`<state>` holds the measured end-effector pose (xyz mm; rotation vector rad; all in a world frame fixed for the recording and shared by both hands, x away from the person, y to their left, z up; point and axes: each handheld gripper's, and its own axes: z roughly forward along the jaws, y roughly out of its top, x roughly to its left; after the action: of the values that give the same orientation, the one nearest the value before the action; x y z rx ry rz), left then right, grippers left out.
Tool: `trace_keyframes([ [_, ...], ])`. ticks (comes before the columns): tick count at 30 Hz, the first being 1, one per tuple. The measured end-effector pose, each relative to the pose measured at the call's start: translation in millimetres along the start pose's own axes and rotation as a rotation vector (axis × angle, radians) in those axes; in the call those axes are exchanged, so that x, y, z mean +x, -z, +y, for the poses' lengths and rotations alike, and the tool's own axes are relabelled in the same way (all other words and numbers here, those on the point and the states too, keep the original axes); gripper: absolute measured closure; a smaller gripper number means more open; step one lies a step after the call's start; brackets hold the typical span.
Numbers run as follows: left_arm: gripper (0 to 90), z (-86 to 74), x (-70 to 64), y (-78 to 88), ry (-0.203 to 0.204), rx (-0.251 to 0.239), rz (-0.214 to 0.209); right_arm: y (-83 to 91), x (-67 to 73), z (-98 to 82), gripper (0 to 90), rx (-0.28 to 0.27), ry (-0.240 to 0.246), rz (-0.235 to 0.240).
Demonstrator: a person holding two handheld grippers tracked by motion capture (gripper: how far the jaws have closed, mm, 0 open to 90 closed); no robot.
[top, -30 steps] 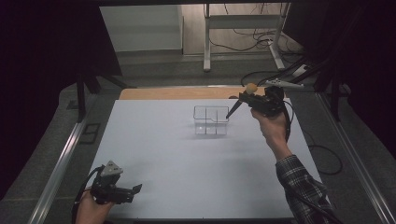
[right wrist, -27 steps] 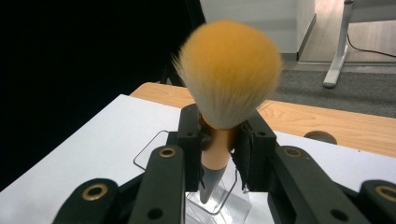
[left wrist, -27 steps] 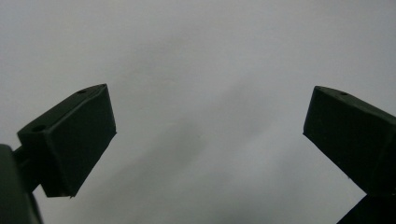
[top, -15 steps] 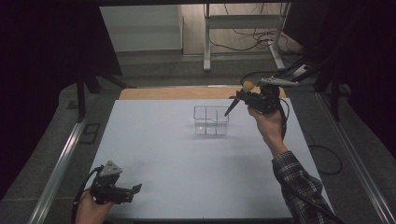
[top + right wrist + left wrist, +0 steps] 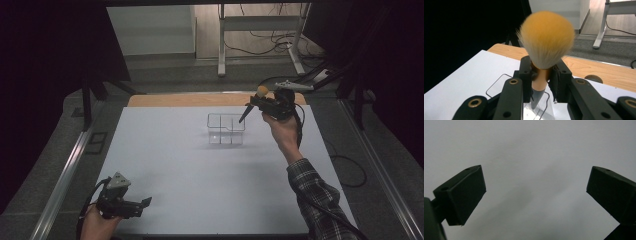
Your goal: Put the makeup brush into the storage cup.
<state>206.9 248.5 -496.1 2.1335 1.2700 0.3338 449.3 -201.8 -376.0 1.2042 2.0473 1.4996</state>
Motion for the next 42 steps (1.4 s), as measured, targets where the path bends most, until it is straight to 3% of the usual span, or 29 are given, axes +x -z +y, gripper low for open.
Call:
trace_keyframes([
  [42,2.8,-0.2,0.2,-0.2,0.000,0.004,-0.001,-28.6,-0.1,-35.4,73.0,0.052,0.011,-0.013],
])
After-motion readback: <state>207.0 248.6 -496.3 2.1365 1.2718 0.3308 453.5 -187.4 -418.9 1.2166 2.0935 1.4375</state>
